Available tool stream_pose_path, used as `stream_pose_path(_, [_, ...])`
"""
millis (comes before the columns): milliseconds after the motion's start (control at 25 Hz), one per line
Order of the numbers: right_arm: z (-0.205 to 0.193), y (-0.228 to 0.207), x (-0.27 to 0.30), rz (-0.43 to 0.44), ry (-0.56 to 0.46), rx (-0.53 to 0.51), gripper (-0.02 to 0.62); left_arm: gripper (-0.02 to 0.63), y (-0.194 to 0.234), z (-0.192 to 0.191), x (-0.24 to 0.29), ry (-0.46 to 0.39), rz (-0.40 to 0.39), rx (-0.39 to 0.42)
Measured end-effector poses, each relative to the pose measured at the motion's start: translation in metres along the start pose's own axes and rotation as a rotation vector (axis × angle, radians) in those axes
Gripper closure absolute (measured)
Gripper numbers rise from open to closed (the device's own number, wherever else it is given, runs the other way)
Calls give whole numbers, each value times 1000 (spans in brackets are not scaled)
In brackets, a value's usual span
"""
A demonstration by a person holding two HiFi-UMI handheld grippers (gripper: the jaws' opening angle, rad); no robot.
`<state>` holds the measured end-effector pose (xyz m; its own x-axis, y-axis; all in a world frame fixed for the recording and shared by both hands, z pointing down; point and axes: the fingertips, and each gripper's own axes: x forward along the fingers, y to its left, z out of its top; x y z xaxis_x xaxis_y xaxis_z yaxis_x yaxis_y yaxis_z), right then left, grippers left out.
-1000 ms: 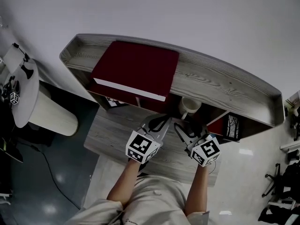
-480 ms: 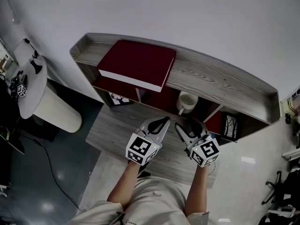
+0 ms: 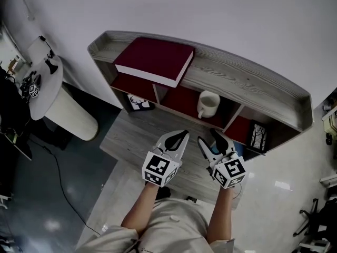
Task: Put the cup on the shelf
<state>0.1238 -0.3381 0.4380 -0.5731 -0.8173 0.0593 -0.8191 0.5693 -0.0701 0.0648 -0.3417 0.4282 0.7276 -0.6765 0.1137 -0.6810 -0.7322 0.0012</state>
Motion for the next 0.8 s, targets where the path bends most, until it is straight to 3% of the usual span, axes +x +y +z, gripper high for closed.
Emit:
stream_pose_path(440, [-7, 10, -47, -73, -50, 51, 374, 595, -35, -16, -42, 5, 106, -23])
stream_pose_path(800, [-8, 12, -71, -144, -32, 23, 380, 595, -56, -18, -51, 3, 79, -18])
